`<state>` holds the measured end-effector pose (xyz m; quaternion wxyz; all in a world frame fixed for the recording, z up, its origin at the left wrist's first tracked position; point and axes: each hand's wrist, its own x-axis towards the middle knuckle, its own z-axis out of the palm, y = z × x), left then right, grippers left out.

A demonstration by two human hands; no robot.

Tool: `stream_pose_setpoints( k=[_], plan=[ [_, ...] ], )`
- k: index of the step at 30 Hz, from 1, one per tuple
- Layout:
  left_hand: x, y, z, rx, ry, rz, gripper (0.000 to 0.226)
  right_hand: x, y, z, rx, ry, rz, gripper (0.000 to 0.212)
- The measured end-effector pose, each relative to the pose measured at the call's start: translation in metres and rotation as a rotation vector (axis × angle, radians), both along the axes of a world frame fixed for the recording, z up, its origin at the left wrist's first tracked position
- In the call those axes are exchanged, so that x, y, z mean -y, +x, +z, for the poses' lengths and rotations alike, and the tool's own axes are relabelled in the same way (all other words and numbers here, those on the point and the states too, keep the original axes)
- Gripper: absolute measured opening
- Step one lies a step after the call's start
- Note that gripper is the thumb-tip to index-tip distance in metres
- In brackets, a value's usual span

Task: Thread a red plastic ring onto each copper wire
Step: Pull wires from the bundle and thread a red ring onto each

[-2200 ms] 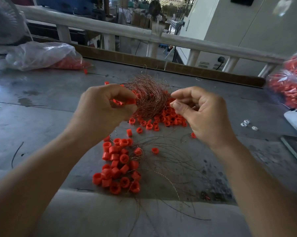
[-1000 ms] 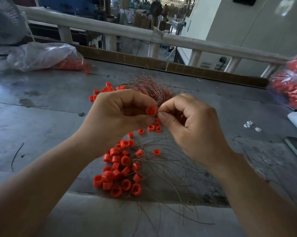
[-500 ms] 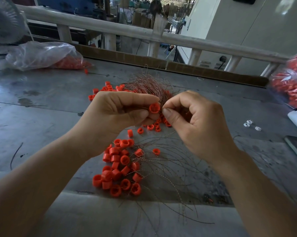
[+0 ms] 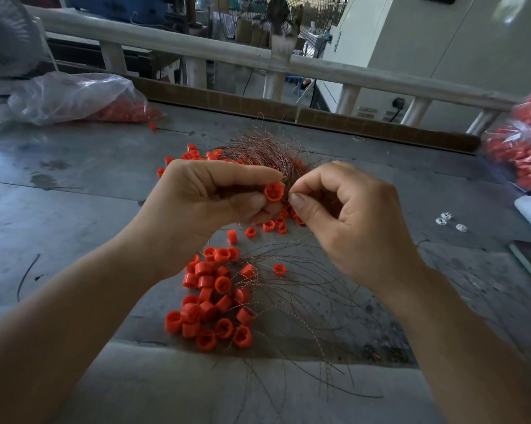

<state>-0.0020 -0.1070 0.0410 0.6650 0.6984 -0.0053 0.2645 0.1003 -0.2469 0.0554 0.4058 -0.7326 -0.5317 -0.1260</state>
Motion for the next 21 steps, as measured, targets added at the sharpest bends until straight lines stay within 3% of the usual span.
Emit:
stream_pose_setpoints(
  k=[5,11,14,21],
  plan=[
    [0.0008,0.0001,0.0010,-0.008,-0.022,-0.010,0.034,-0.0009,-0.0013,-0.0005,-0.056,-0.025,0.032,0.004],
    [-0.0001,-0.0005,0.0016,0.008,-0.097,-0.058,0.029,0.0014,0.0006,0.0039,-0.320,0.010,0.125,0.027],
    [-0.0005,-0.0007,0.0023,0.010,-0.163,-0.106,0.034,0.0026,0.0007,0.0049,-0.421,0.038,0.146,0.026],
    [-0.0011,-0.0014,0.0014,0.008,-0.226,-0.203,0.023,0.0028,0.0003,0.0067,-0.548,0.052,0.168,0.029]
  ],
)
